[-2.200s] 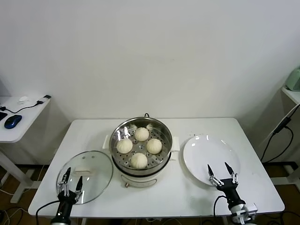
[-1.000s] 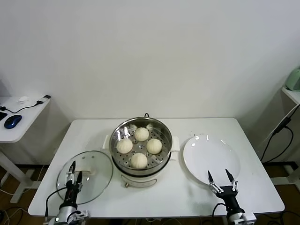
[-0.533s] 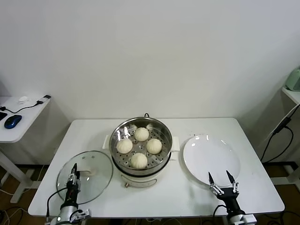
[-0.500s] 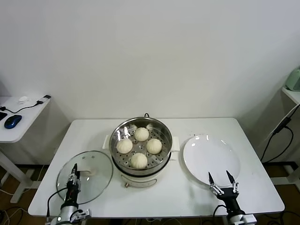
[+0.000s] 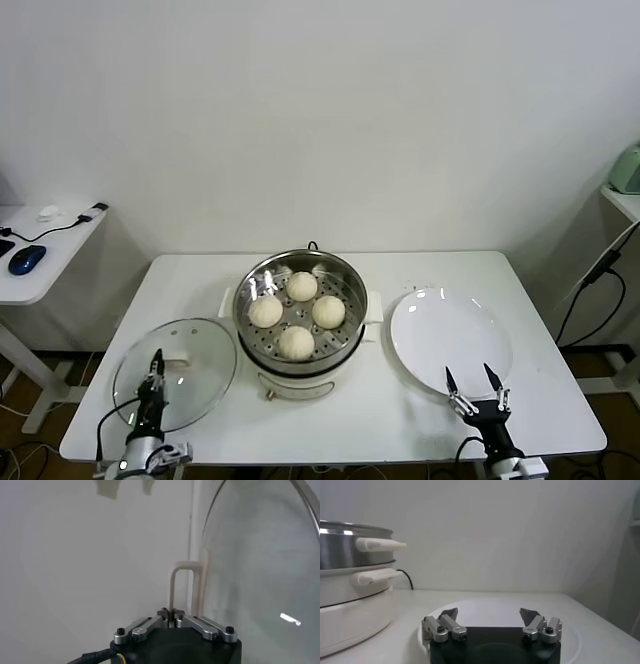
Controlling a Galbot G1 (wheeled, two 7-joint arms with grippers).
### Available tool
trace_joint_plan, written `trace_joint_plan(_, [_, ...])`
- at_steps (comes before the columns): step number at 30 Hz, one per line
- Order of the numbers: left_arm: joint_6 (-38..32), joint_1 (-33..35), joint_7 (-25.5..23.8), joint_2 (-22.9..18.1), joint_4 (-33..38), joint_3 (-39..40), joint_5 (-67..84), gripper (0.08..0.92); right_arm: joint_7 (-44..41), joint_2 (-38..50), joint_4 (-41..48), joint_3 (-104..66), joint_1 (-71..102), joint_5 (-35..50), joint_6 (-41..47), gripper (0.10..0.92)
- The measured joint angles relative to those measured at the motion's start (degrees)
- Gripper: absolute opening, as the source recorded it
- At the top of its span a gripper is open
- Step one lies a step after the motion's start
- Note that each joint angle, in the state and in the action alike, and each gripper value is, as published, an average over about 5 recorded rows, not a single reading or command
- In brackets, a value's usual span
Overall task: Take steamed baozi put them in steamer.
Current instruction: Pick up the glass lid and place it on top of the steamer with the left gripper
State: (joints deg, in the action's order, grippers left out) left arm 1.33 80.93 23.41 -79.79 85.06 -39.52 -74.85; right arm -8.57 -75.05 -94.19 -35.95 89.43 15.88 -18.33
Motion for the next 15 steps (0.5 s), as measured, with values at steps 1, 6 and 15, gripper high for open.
trace_joint_plan(1, [0.07,0.26,-0.21,0.19,0.75,-0.21,0.23,0.137,0.00,0.07,-0.03,-0.05,-0.01,0.00,0.00,0.823])
trace_joint_plan(6, [1.11,1.82,-2.71,2.00,5.84,-1.50,2.55,0.137,0.18,0.34,-0.34,-0.20,-0.02,-0.16,0.13,0.823])
trace_joint_plan(15, [6.14,2.57,-12.01,8.59,17.16,-4.00,9.45,0.137,1.73,0.17,-1.09,-0.51,-0.10,-1.78,1.33,0.823])
